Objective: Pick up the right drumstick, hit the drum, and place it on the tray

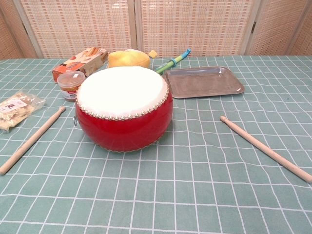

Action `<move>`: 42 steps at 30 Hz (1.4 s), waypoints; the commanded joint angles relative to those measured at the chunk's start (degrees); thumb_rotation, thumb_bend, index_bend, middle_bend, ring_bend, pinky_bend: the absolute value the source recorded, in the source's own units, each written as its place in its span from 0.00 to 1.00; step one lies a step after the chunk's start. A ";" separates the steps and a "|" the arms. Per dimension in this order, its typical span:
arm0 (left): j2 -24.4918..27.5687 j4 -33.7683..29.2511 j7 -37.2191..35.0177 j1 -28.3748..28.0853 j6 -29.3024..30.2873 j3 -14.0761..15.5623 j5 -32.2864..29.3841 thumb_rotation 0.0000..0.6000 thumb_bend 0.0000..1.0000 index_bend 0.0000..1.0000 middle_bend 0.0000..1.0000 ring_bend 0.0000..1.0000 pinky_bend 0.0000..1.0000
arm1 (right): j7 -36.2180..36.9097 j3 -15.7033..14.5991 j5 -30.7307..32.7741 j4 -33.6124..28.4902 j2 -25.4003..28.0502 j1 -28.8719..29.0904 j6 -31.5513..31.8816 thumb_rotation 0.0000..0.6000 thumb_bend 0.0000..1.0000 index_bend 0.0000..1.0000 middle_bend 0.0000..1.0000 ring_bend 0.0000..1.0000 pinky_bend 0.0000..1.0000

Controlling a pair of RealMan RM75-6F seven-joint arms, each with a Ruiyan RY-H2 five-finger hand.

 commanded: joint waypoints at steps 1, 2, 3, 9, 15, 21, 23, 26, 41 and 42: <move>-0.09 0.06 -0.10 -0.04 -0.10 0.05 -0.01 1.00 0.23 0.00 0.00 0.00 0.00 | 0.48 -0.16 -0.52 -0.08 0.06 -0.29 0.59 1.00 0.17 0.15 0.18 0.08 0.21; -0.14 0.10 -0.14 0.01 -0.01 0.10 0.06 1.00 0.23 0.00 0.00 0.00 0.00 | 0.59 -0.22 -0.69 -0.04 0.06 -0.41 0.84 1.00 0.17 0.15 0.18 0.08 0.21; -0.16 0.14 -0.19 0.08 0.13 0.14 0.16 1.00 0.23 0.00 0.00 0.00 0.00 | 0.72 -0.29 -0.88 0.02 0.06 -0.55 1.11 1.00 0.17 0.15 0.18 0.08 0.21; -0.11 0.50 -1.11 1.11 1.81 0.68 1.07 1.00 0.23 0.00 0.00 0.00 0.00 | 2.65 -1.11 -2.60 0.22 0.46 -1.48 2.62 1.00 0.17 0.16 0.18 0.08 0.21; 0.00 1.00 -2.25 1.95 2.79 1.07 1.44 1.00 0.23 0.00 0.00 0.00 0.00 | 4.80 -2.37 -5.28 0.46 0.16 -1.83 3.25 1.00 0.17 0.16 0.18 0.08 0.21; -0.09 1.36 -3.03 2.18 3.18 1.26 2.12 1.00 0.22 0.00 0.00 0.00 0.00 | 3.90 -3.32 -7.56 1.00 -2.61 0.84 -1.05 1.00 0.17 0.16 0.18 0.08 0.21; -0.18 1.52 -3.34 2.25 3.17 1.33 2.15 1.00 0.23 0.00 0.00 0.00 0.00 | 2.96 -3.28 -7.80 1.75 -4.42 1.88 -2.58 1.00 0.17 0.16 0.18 0.08 0.21; -0.35 2.00 -3.98 2.35 3.03 1.37 2.00 1.00 0.22 0.00 0.00 0.00 0.00 | 0.70 -2.70 -6.70 3.82 -8.26 3.60 -5.44 1.00 0.17 0.15 0.18 0.07 0.20; -1.14 5.28 -7.93 2.54 1.53 1.70 1.22 1.00 0.22 0.00 0.00 0.00 0.00 | 0.46 -0.38 -0.94 17.14 -22.67 10.89 -16.53 1.00 0.12 0.08 0.06 0.00 0.05; -1.19 5.42 -8.08 2.55 1.46 1.67 1.12 1.00 0.22 0.00 0.00 0.00 0.00 | 0.56 -0.34 -0.73 17.82 -23.13 11.15 -16.89 1.00 0.12 0.08 0.06 0.00 0.05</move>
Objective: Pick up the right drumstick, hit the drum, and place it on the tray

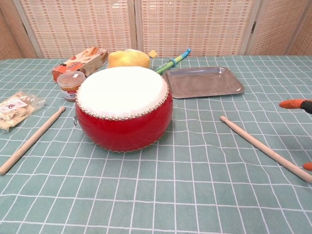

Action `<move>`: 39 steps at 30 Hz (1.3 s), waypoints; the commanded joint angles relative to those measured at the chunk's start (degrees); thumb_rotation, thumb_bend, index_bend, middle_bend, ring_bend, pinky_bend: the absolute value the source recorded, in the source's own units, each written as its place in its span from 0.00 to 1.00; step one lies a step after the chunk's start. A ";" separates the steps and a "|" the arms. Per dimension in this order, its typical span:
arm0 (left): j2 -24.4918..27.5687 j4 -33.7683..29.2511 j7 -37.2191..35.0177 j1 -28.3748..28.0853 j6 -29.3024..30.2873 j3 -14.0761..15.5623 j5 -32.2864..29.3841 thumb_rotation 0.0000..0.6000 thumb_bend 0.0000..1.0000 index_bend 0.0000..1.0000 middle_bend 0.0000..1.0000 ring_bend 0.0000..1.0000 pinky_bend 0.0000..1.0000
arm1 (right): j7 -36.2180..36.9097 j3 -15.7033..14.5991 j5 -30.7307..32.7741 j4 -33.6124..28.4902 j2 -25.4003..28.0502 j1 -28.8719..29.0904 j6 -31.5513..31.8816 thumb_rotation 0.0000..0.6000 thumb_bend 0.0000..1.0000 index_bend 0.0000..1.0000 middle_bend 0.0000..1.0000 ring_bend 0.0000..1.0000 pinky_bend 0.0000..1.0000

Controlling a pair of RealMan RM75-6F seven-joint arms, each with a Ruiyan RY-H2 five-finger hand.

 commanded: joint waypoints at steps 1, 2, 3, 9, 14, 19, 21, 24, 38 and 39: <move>-0.12 0.34 -0.34 0.03 -0.21 -0.03 -0.21 1.00 0.22 0.00 0.00 0.00 0.00 | 0.96 0.47 1.07 2.46 -1.96 1.29 -1.52 1.00 0.12 0.08 0.06 0.00 0.05; -0.15 0.46 -0.44 0.03 -0.25 -0.03 -0.23 1.00 0.22 0.00 0.00 0.00 0.00 | 1.26 0.54 1.30 3.02 -2.40 1.49 -1.74 1.00 0.12 0.08 0.06 0.00 0.05; -0.20 0.60 -0.48 0.03 -0.31 -0.01 -0.23 1.00 0.22 0.00 0.00 0.00 0.00 | 1.52 0.55 1.57 3.72 -2.86 1.76 -2.17 1.00 0.12 0.08 0.06 0.00 0.05; -0.27 0.91 -0.78 -0.01 -0.47 -0.04 -0.20 1.00 0.22 0.00 0.00 0.00 0.00 | 2.08 0.37 2.58 6.79 -4.78 2.79 -3.76 1.00 0.12 0.08 0.06 0.00 0.05; -0.30 0.95 -0.75 -0.06 -0.55 -0.09 -0.21 1.00 0.22 0.00 0.00 0.00 0.00 | 2.28 0.33 3.00 7.92 -5.47 3.11 -4.27 1.00 0.12 0.08 0.06 0.00 0.05; -0.47 1.19 -0.77 -0.15 -0.77 -0.18 -0.34 1.00 0.22 0.00 0.00 0.00 0.00 | 1.25 1.98 5.93 11.82 -6.35 3.42 -4.58 1.00 0.12 0.08 0.06 0.00 0.05; -0.55 1.26 -0.75 -0.23 -0.90 -0.17 -0.30 1.00 0.22 0.00 0.00 0.00 0.00 | 0.97 2.65 7.11 12.74 -6.20 3.51 -4.82 1.00 0.12 0.08 0.06 0.00 0.05; -0.64 1.34 -0.82 -0.34 -1.04 -0.17 -0.19 1.00 0.22 0.00 0.00 0.00 0.00 | 0.38 3.93 9.24 14.41 -5.91 3.80 -5.40 1.00 0.12 0.08 0.06 0.00 0.05; -0.72 1.42 -0.85 -0.53 -1.05 -0.27 0.11 1.00 0.22 0.00 0.00 0.00 0.00 | 1.30 6.05 11.64 3.55 -1.33 7.46 -9.77 1.00 0.26 0.33 0.06 0.00 0.05; -0.77 1.46 -0.91 -0.54 -1.02 -0.23 0.22 1.00 0.22 0.00 0.00 0.00 0.00 | 0.53 6.36 12.34 3.59 -1.84 8.09 -10.51 1.00 0.27 0.37 0.06 0.00 0.05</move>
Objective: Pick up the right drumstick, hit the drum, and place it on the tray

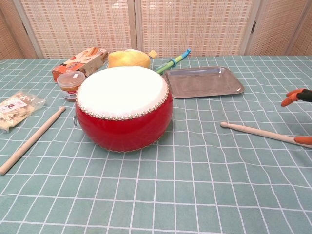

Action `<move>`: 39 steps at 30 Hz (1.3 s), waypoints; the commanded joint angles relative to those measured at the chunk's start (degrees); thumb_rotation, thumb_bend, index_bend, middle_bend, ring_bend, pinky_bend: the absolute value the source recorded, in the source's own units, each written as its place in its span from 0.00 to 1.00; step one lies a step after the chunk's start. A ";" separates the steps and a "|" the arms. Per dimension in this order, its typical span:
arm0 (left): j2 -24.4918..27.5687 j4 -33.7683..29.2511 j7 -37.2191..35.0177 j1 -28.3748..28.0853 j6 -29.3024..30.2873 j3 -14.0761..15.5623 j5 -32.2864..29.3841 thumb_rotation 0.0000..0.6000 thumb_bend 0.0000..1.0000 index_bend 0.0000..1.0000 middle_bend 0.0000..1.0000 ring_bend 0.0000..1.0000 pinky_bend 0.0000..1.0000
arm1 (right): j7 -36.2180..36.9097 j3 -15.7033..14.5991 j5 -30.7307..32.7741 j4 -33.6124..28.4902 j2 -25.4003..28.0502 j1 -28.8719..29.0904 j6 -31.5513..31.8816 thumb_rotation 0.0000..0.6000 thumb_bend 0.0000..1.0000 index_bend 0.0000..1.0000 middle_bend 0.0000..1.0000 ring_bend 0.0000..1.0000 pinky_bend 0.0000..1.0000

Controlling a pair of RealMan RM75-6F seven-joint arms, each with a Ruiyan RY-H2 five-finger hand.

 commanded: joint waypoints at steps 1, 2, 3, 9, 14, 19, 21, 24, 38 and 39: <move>-0.11 0.13 -0.15 -0.02 0.05 0.09 0.22 1.00 0.22 0.00 0.00 0.00 0.00 | -2.35 1.24 2.67 -1.00 -0.95 2.78 -3.40 1.00 0.28 0.39 0.06 0.00 0.05; -0.14 0.22 -0.25 0.00 0.07 0.11 0.23 1.00 0.22 0.00 0.00 0.00 0.00 | -3.05 1.71 3.63 -0.44 -1.77 3.48 -4.16 1.00 0.29 0.41 0.06 0.00 0.05; -0.15 0.34 -0.37 0.04 0.07 0.12 0.18 1.00 0.22 0.00 0.00 0.00 0.00 | -3.63 2.18 4.63 0.25 -2.66 4.17 -4.93 1.00 0.30 0.43 0.06 0.00 0.05; -0.30 1.52 -1.58 0.65 0.17 0.19 -0.65 1.00 0.22 0.00 0.00 0.00 0.00 | -5.91 3.77 8.60 5.84 -8.16 7.81 -8.13 1.00 0.31 0.44 0.06 0.00 0.05; -0.53 2.31 -2.26 0.88 0.08 0.33 -0.78 1.00 0.22 0.00 0.00 0.00 0.00 | -4.38 4.30 9.41 8.96 -11.01 9.63 -9.73 1.00 0.32 0.44 0.06 0.00 0.05; -0.62 2.68 -2.60 1.00 0.29 0.21 -0.81 1.00 0.22 0.00 0.00 0.00 0.00 | -3.50 4.15 8.82 8.98 -11.66 10.38 -9.48 1.00 0.33 0.44 0.06 0.00 0.05; -0.67 2.73 -2.62 0.96 0.28 0.23 -0.65 1.00 0.22 0.00 0.00 0.00 0.00 | -3.62 3.98 8.79 8.95 -11.77 10.54 -9.42 1.00 0.33 0.46 0.06 0.00 0.05; -0.79 2.87 -2.74 0.96 0.26 0.27 -0.55 1.00 0.22 0.00 0.00 0.00 0.00 | -3.90 3.48 8.96 9.01 -11.87 10.60 -9.58 1.00 0.34 0.46 0.06 0.00 0.05; -1.10 3.78 -3.71 0.93 -0.31 0.25 -0.81 1.00 0.22 0.00 0.00 0.00 0.00 | -1.69 3.34 9.01 11.13 -13.39 10.39 -7.86 1.00 0.45 0.61 0.07 0.00 0.06; -1.07 3.80 -3.80 0.96 -0.28 0.23 -0.84 1.00 0.22 0.00 0.00 0.00 0.00 | -0.51 3.53 8.53 10.37 -13.11 10.27 -7.40 1.00 0.46 0.62 0.08 0.00 0.07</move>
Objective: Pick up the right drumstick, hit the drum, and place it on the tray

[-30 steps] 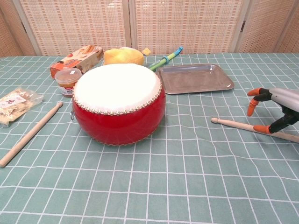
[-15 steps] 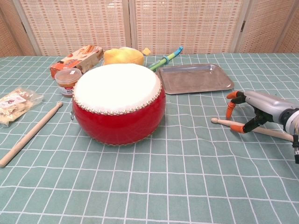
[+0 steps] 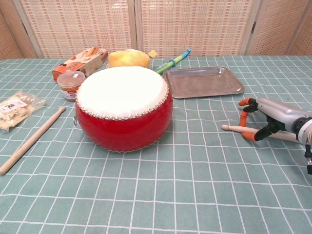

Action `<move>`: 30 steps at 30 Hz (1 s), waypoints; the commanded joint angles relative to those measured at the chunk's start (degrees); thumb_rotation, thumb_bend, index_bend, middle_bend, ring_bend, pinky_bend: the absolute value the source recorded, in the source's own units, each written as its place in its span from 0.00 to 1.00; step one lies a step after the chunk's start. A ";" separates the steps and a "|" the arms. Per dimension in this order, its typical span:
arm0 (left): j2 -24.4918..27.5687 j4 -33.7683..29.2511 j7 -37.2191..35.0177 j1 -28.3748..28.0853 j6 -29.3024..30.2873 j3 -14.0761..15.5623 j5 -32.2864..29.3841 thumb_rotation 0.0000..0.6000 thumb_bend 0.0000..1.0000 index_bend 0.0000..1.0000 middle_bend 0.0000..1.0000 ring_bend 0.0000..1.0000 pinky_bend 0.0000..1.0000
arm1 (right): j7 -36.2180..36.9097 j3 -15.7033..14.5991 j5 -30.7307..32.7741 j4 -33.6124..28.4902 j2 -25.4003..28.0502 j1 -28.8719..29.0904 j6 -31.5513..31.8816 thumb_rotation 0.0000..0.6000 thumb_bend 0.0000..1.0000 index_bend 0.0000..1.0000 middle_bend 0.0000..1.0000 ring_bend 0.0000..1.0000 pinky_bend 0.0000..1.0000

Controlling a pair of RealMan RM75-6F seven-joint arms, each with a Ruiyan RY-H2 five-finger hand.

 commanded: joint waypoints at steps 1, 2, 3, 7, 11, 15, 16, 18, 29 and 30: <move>0.07 0.05 -0.17 0.09 0.11 -0.04 -0.04 1.00 0.22 0.00 0.00 0.00 0.00 | 4.32 0.71 -1.80 -2.57 0.87 -0.44 1.70 1.00 0.46 0.63 0.09 0.00 0.07; 0.13 0.05 -0.18 0.13 0.20 -0.04 -0.02 1.00 0.22 0.00 0.00 0.00 0.00 | 6.77 0.87 -2.86 -4.03 1.58 -0.59 2.07 1.00 0.47 0.64 0.10 0.00 0.08; 0.18 0.03 -0.20 0.18 0.30 -0.04 0.02 1.00 0.22 0.00 0.00 0.00 0.00 | 9.72 0.98 -4.04 -5.67 2.55 -0.72 2.19 1.00 0.47 0.64 0.11 0.00 0.08; 0.45 -0.24 -0.04 0.40 0.74 0.15 0.45 1.00 0.22 0.00 0.00 0.00 0.00 | 26.90 2.36 -8.36 -12.53 7.65 -1.42 2.00 1.00 0.47 0.64 0.12 0.00 0.08; 0.59 -0.68 0.24 0.57 0.87 0.28 0.54 1.00 0.22 0.00 0.00 0.00 0.00 | 43.18 4.20 -10.52 -14.40 9.99 -2.31 3.11 1.00 0.47 0.64 0.14 0.01 0.08; 0.91 -1.32 0.90 0.58 0.99 0.36 0.79 1.00 0.22 0.00 0.00 0.00 0.00 | 60.30 4.09 -13.62 -14.64 13.11 -2.26 1.28 1.00 0.47 0.64 0.16 0.04 0.08; 1.05 -1.55 1.10 0.59 1.08 0.36 0.88 1.00 0.22 0.00 0.00 0.00 0.00 | 64.93 3.09 -16.07 -13.63 14.05 -1.91 0.87 1.00 0.47 0.64 0.16 0.04 0.08; 1.24 -1.92 1.41 0.60 1.19 0.34 0.93 1.00 0.22 0.00 0.00 0.00 0.00 | 73.03 2.74 -17.97 -11.82 14.23 -1.43 1.30 1.00 0.47 0.63 0.17 0.05 0.08; 2.08 -3.97 3.21 0.56 1.06 0.46 1.04 1.00 0.22 0.00 0.00 0.00 0.00 | 107.59 -3.36 -25.54 4.46 9.23 3.76 1.59 1.00 0.47 0.63 0.18 0.09 0.13; 2.16 -4.09 3.29 0.56 1.05 0.46 1.04 1.00 0.22 0.00 0.00 0.00 0.00 | 109.58 -3.86 -25.86 5.71 8.70 4.19 1.62 1.00 0.47 0.63 0.19 0.10 0.14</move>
